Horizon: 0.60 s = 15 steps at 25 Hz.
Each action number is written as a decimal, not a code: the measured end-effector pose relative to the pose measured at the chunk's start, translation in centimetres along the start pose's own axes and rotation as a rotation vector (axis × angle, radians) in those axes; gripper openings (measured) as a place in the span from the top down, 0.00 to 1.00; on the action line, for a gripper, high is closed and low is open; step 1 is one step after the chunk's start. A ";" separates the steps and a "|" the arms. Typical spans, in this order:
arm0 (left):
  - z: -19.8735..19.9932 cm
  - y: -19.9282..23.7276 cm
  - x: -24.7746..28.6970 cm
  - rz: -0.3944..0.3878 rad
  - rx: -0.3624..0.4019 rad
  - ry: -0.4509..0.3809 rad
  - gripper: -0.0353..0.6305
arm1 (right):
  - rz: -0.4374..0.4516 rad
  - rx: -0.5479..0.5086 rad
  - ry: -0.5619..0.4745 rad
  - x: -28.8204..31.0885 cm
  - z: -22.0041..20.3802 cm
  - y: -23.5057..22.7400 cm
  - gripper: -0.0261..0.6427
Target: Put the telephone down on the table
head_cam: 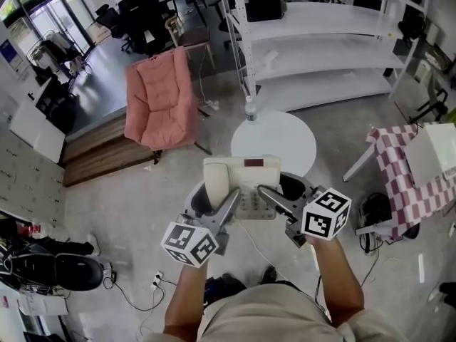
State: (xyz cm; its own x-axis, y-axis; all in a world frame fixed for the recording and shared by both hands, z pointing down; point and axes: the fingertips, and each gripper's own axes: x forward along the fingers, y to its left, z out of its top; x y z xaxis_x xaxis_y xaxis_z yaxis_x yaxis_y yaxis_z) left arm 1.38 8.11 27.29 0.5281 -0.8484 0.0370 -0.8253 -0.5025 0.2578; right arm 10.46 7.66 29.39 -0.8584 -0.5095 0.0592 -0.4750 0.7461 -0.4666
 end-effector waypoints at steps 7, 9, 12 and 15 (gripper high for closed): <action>-0.7 0.1 2.7 -0.075 -0.013 0.014 0.46 | -0.071 0.010 -0.020 -0.5 0.5 -2.1 0.64; -0.7 0.5 3.7 -0.107 -0.021 0.022 0.46 | -0.103 0.012 -0.024 -0.3 0.8 -2.8 0.64; -0.2 1.5 5.1 -0.159 -0.027 0.031 0.46 | -0.152 0.012 -0.037 0.5 1.4 -3.6 0.64; 0.5 3.0 6.4 -0.205 -0.029 0.034 0.46 | -0.195 0.005 -0.054 1.9 2.2 -4.2 0.64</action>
State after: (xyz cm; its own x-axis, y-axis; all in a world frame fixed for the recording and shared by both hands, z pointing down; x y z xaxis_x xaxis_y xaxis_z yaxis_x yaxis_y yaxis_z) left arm 2.16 1.11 27.81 0.6913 -0.7224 0.0133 -0.6938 -0.6586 0.2914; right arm 11.23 2.57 29.50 -0.7387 -0.6663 0.1017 -0.6300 0.6290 -0.4555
